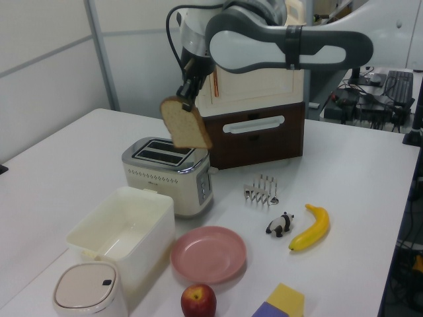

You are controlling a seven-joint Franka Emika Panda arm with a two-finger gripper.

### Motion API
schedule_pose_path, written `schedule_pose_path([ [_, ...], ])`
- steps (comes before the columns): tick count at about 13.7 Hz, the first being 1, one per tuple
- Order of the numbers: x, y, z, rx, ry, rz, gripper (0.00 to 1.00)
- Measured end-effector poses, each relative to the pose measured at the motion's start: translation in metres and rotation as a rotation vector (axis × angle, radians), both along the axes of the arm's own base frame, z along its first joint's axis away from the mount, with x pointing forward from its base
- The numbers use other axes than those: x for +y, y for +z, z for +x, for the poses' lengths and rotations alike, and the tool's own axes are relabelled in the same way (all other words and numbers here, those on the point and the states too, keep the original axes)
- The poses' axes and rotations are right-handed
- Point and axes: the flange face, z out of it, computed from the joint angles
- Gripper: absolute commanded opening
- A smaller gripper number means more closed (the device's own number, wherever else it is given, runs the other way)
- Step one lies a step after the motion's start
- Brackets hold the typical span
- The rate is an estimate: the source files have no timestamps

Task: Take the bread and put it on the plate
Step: 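Carry the held toast over to the pink plate, then lower the toast onto the pink plate and tip it flat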

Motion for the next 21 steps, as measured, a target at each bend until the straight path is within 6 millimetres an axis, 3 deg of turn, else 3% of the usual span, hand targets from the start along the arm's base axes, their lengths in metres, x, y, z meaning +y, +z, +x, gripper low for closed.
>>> schedule_pose_path([
  [4,0.008,-0.013,-0.014,0.134,0.002,-0.017,0.00],
  [11,0.053,-0.089,-0.022,0.305,0.073,-0.047,0.00],
  [17,0.056,-0.142,-0.026,0.404,0.094,-0.117,0.00],
  [21,0.054,-0.173,-0.019,0.449,0.101,-0.141,0.00],
])
